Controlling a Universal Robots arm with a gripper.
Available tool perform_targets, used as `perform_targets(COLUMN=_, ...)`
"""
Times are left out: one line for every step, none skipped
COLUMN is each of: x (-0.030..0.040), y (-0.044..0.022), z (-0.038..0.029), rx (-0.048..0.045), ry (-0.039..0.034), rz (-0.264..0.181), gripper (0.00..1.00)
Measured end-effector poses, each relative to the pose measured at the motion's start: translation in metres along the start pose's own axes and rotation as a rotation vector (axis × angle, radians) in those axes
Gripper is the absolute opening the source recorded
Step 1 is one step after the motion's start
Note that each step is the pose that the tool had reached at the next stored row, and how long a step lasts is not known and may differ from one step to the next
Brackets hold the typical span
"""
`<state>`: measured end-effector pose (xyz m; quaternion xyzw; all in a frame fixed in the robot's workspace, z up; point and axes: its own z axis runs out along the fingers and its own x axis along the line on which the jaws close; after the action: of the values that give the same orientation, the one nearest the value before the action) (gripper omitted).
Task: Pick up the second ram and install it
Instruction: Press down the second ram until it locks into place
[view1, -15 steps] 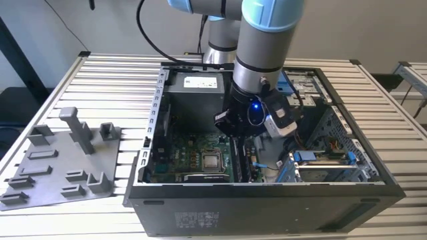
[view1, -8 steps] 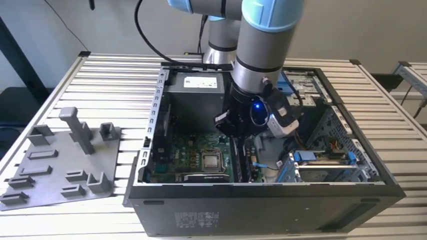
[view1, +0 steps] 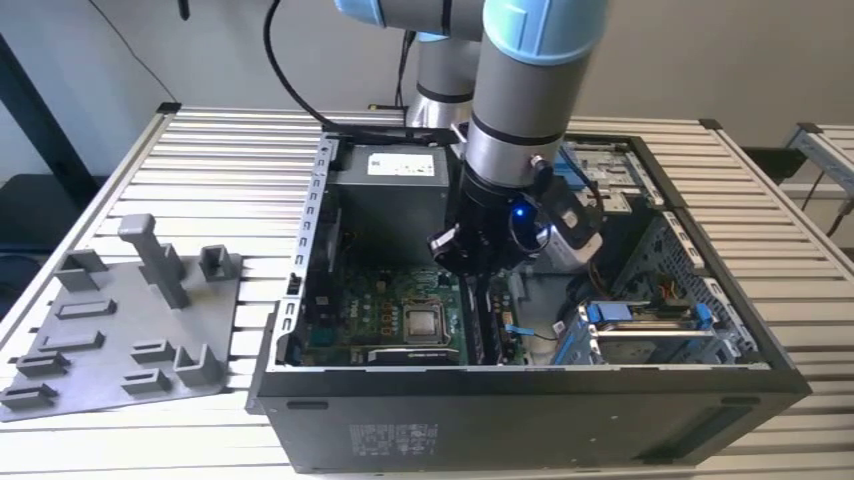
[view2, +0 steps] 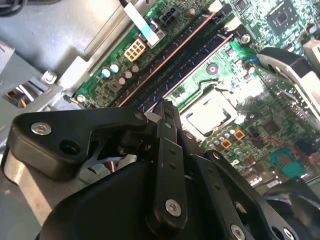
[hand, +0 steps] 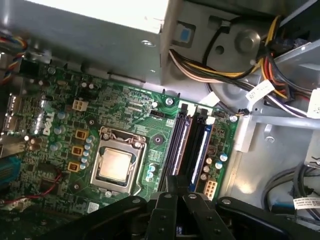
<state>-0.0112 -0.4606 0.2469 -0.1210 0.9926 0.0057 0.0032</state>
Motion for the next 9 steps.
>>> perform_targets(x=0.0, y=0.0, z=0.0, rx=-0.0001, ry=0.0002, rz=-0.018, gripper=0.11)
perform_targets(x=0.0001, y=0.0, z=0.0001, rx=-0.0003, ry=0.0004, rz=-0.035, gripper=0.11)
perform_targets(x=0.0001, y=0.0, z=0.0001, rx=-0.0004, ry=0.0005, rz=-0.053, gripper=0.11)
perform_targets(x=0.0001, y=0.0, z=0.0001, rx=-0.0006, ry=0.0007, rz=-0.069, gripper=0.11)
perform_targets(x=0.0001, y=0.0, z=0.0002, rx=-0.0007, ry=0.0009, rz=-0.086, gripper=0.11)
perform_targets(x=0.0001, y=0.0, z=0.0004, rx=-0.001, ry=0.001, rz=-0.103, gripper=0.11)
perform_targets(x=0.0002, y=0.0001, z=0.0005, rx=-0.001, ry=0.0012, rz=-0.119, gripper=0.11)
perform_targets(x=0.0003, y=0.0001, z=0.0006, rx=-0.001, ry=0.0015, rz=-0.135, gripper=0.11)
perform_targets(x=0.0003, y=0.0001, z=0.0007, rx=-0.0013, ry=0.0016, rz=-0.153, gripper=0.11)
